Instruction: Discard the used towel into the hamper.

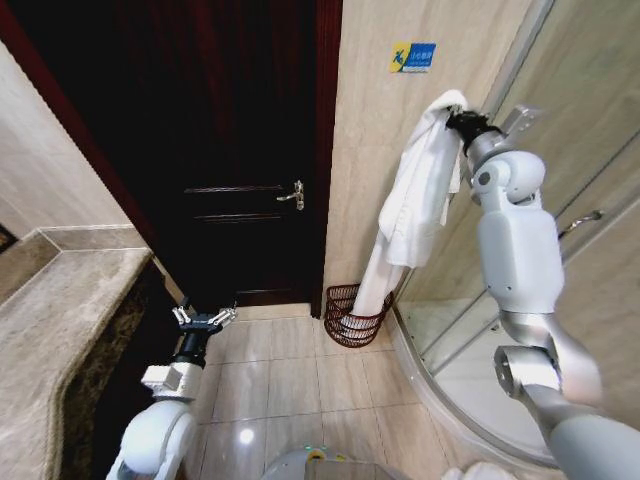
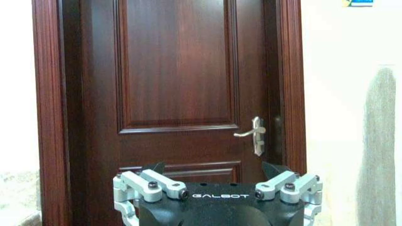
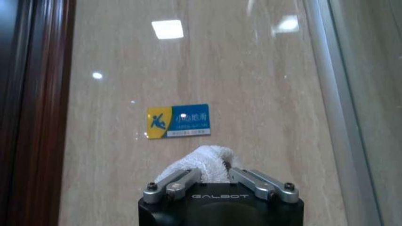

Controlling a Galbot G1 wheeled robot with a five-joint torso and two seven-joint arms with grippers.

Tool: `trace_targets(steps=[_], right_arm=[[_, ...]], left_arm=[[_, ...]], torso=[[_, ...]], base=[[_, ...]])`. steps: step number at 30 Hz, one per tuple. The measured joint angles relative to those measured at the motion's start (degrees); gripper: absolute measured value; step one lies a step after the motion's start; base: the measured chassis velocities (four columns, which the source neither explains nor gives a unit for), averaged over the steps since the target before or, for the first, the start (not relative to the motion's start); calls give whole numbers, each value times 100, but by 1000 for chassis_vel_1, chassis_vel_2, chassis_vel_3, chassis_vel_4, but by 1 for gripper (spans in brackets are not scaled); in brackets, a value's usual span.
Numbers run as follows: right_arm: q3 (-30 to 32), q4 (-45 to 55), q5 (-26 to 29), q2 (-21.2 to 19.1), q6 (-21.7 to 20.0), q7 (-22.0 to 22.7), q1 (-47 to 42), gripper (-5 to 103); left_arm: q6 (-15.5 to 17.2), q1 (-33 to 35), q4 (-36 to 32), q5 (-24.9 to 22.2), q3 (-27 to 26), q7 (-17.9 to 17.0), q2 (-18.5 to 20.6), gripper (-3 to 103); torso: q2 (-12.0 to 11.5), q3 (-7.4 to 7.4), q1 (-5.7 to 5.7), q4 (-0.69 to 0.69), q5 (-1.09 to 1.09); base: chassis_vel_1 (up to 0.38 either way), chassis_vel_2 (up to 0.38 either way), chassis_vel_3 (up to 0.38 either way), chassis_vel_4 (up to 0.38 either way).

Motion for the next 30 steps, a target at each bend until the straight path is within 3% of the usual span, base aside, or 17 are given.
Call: trace_targets(steps=[16, 30], right_arm=[[121, 24, 9, -65, 7, -11, -177, 3], [123, 93, 9, -69, 19, -36, -324, 3]], left_arm=[[-11, 5, -2, 31, 37, 11, -15, 100], [-42, 30, 1, 92, 53, 29, -61, 100]], torso=[[-77, -40, -38, 2, 1], [-368, -195, -173, 2, 0]], base=[[0, 0, 0, 0], [0, 0, 0, 0]])
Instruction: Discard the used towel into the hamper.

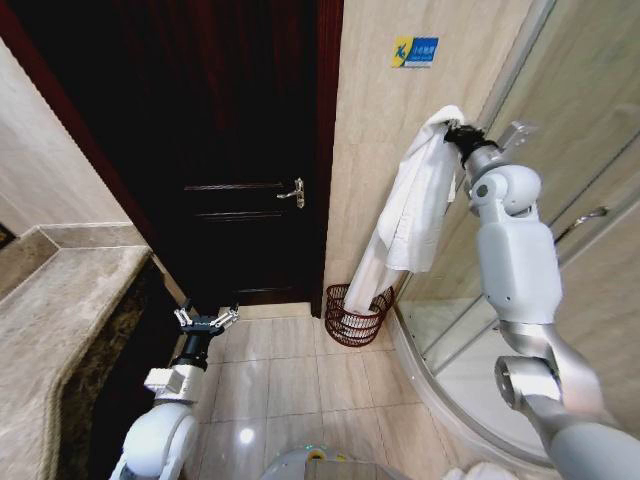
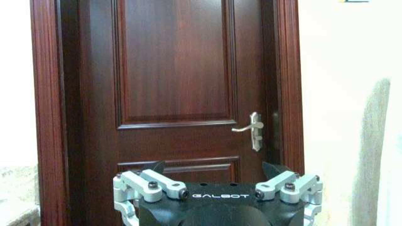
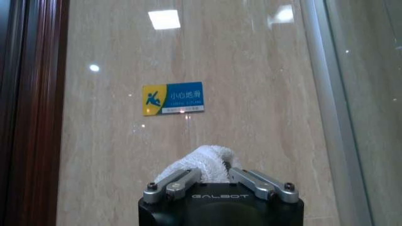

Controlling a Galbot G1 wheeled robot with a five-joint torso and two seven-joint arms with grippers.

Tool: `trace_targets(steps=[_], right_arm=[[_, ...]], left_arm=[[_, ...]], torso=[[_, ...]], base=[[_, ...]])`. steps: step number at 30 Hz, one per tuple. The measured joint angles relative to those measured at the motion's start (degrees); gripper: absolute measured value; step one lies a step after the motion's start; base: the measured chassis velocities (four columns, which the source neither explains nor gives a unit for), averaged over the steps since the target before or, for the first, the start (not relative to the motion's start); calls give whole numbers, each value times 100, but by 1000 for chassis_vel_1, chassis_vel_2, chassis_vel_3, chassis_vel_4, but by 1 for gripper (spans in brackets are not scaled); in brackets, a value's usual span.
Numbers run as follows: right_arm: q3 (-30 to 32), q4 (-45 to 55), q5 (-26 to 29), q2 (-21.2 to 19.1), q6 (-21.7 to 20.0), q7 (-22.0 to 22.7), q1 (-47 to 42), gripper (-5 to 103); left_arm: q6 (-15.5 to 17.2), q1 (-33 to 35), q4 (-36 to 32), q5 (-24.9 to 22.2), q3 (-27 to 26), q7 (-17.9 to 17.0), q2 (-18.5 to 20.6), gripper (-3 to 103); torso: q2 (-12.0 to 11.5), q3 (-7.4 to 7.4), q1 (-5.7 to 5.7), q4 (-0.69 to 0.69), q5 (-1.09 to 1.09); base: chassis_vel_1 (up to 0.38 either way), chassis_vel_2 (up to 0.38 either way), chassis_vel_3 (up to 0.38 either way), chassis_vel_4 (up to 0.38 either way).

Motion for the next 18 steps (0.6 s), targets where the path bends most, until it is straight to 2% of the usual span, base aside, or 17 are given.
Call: trace_targets(steps=[18], right_arm=[[22, 70, 1, 23, 5, -16, -110, 3]], left_arm=[[-16, 30, 2, 47, 23, 58, -45, 100]], torso=[[-356, -189, -166, 0, 0]], base=[[0, 0, 0, 0]])
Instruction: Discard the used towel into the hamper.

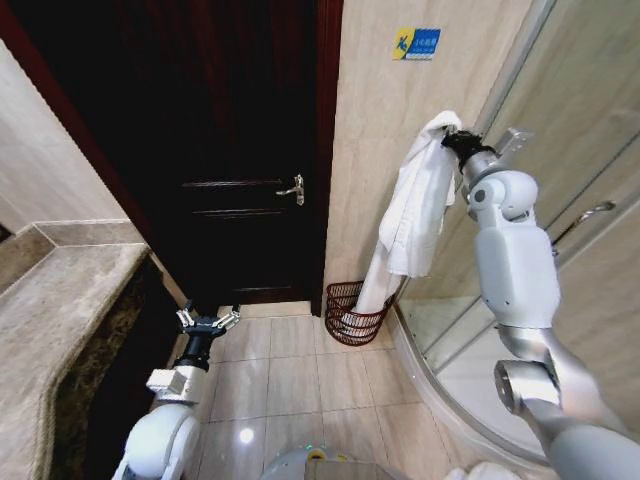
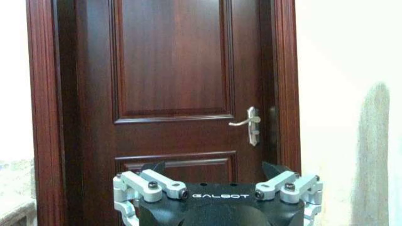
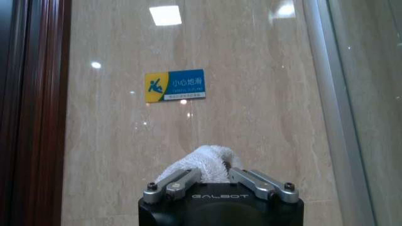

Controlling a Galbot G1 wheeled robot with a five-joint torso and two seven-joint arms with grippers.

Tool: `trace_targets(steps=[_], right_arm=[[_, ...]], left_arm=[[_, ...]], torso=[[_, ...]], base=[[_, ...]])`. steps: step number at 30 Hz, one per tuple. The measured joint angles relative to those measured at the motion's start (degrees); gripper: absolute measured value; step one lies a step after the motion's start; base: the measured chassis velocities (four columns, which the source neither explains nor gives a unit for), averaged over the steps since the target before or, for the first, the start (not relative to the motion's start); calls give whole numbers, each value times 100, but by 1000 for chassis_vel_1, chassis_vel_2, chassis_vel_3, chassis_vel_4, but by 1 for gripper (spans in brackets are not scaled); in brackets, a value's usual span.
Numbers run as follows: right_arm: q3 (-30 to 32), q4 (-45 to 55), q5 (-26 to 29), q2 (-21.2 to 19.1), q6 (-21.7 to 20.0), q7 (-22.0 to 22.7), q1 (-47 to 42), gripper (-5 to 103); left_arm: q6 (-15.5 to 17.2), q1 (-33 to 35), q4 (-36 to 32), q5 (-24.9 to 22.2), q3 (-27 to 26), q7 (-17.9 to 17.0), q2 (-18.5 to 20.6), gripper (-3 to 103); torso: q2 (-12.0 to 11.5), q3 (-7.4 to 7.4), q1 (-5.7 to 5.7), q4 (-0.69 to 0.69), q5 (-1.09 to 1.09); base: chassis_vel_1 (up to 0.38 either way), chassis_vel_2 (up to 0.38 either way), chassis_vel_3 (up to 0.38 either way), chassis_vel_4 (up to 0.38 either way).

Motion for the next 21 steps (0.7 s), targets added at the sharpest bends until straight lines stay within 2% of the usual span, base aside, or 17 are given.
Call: trace_targets(steps=[21], right_arm=[[20, 129, 49, -7, -17, 6, -119, 3]], left_arm=[[-45, 23, 5, 104, 43, 17, -33, 100]], torso=[[-377, -205, -173, 0, 0]], base=[[0, 0, 0, 0]])
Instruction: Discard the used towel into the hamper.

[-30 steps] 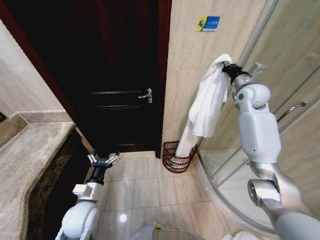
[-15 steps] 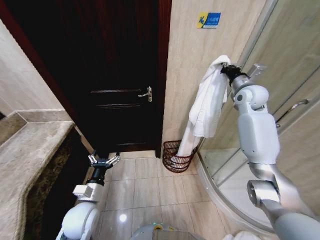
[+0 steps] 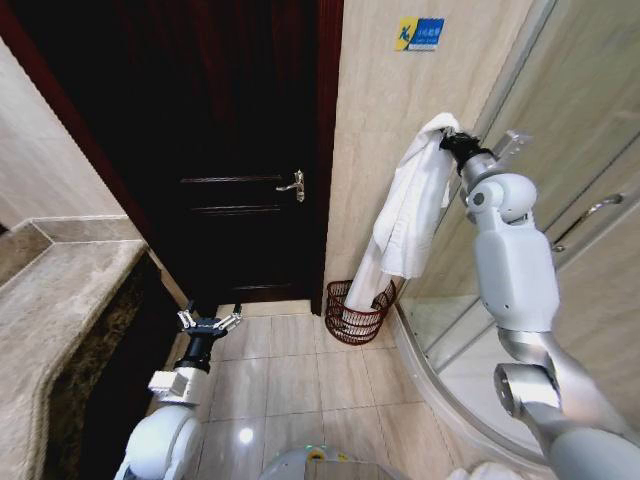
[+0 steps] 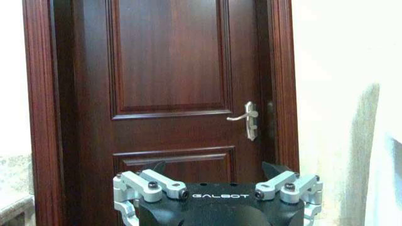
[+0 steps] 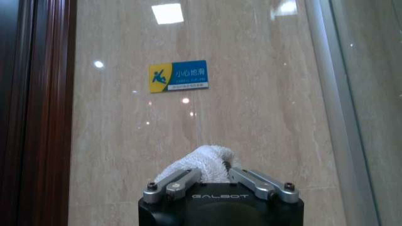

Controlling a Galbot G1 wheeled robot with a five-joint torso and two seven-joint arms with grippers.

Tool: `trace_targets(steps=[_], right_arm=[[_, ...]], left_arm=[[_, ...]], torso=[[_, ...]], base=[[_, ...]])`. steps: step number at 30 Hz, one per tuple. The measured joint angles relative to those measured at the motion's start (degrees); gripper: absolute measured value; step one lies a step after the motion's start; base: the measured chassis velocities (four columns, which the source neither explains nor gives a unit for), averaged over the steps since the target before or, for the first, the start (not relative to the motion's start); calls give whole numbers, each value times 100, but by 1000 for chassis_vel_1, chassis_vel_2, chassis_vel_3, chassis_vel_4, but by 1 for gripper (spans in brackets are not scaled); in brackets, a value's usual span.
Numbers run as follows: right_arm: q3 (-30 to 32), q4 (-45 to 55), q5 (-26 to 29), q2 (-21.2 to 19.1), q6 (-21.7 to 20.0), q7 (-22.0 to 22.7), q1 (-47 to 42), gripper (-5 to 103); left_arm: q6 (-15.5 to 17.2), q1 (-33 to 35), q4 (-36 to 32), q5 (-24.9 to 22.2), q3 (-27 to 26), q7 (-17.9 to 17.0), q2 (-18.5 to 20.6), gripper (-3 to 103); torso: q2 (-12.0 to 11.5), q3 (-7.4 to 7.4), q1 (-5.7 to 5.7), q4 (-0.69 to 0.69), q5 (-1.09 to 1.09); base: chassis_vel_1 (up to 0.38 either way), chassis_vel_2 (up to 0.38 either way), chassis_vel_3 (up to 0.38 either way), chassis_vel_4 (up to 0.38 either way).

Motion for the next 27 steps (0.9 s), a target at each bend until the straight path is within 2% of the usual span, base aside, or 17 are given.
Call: trace_targets(steps=[27], right_arm=[[46, 133, 35, -54, -25, -4, -125, 3]], left_arm=[[-35, 68, -73, 44, -36, 61, -40, 100]], torso=[[-302, -164, -139, 0, 0]], base=[[0, 0, 0, 0]])
